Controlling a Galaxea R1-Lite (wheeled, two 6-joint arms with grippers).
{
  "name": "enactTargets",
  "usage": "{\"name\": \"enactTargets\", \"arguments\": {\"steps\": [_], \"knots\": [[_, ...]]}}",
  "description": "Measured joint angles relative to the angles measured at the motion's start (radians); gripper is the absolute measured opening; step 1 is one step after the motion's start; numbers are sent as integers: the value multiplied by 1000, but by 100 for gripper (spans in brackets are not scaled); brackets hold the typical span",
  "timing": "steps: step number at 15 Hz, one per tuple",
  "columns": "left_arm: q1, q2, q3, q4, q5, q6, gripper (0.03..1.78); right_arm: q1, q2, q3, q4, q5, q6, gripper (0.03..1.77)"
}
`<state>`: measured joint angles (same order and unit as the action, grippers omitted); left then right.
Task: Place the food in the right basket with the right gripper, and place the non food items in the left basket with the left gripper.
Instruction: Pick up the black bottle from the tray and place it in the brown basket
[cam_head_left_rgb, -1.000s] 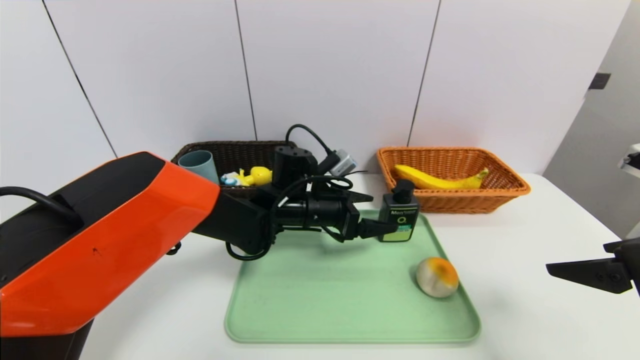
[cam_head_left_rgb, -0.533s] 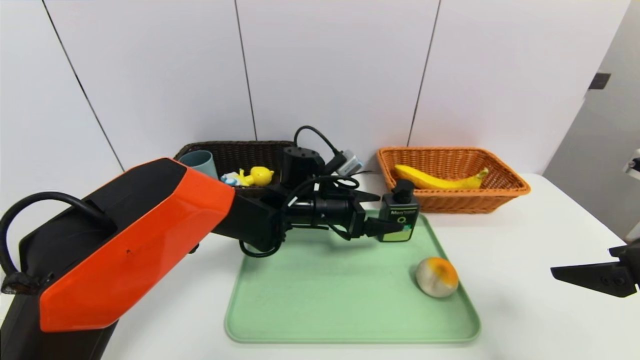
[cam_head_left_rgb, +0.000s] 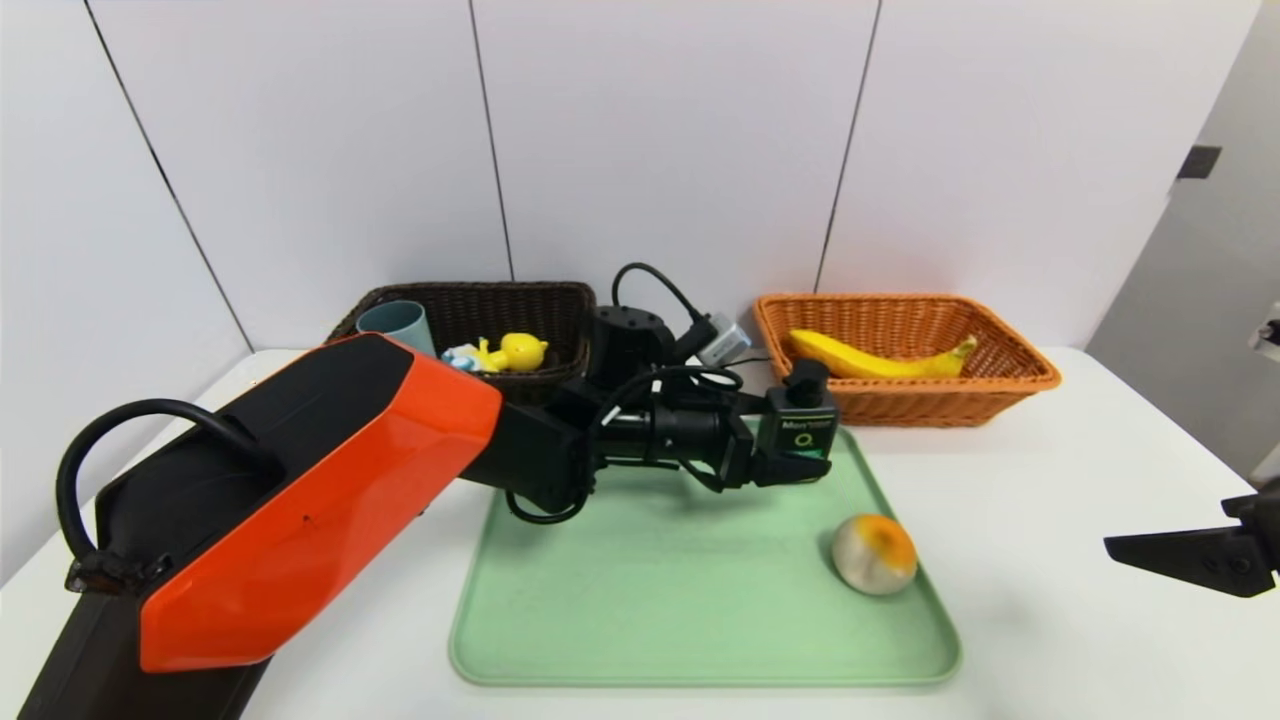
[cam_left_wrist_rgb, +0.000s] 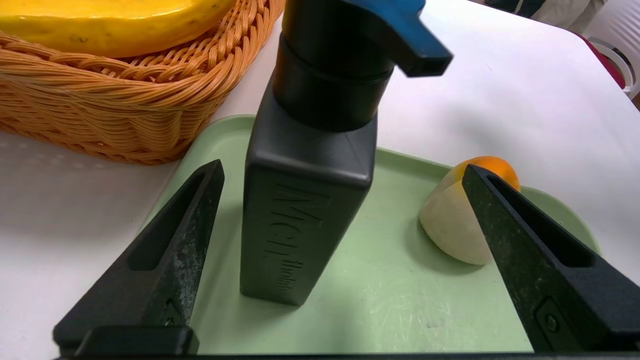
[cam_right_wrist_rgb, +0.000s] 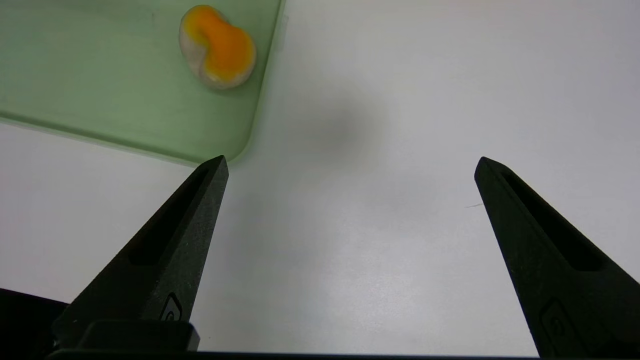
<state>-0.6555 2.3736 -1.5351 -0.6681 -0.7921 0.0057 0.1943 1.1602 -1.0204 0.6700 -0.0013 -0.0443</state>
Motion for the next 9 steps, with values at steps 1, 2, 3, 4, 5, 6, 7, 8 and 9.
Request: {"name": "enactTargets", "arguments": {"steps": [1,2,3,4,5,6,7,8,9], "knots": [[-4,6,-9,0,0,0,169,0,0,0,0,-1,0,170],[-9,12,-18,0,0,0,169,0,0,0,0,0,0,170],[-13,19,-29,1,0,0,169,0,0,2,0,0,0,170],[-14,25,-39,2,0,0,169,0,0,3,0,-1,0,170],[-16,32,-49,3,0,0,169,0,0,5,0,-1,0,170],[-19,38,-58,4,0,-2,169,0,-1,6,0,0,0,170],[-22,43,-66,6,2,-2,169,0,-1,6,0,0,0,170],[-22,48,-71,7,3,-2,160,0,-1,6,0,0,0,170],[-22,51,-74,6,4,-3,142,0,-1,6,0,0,1,170]]}}
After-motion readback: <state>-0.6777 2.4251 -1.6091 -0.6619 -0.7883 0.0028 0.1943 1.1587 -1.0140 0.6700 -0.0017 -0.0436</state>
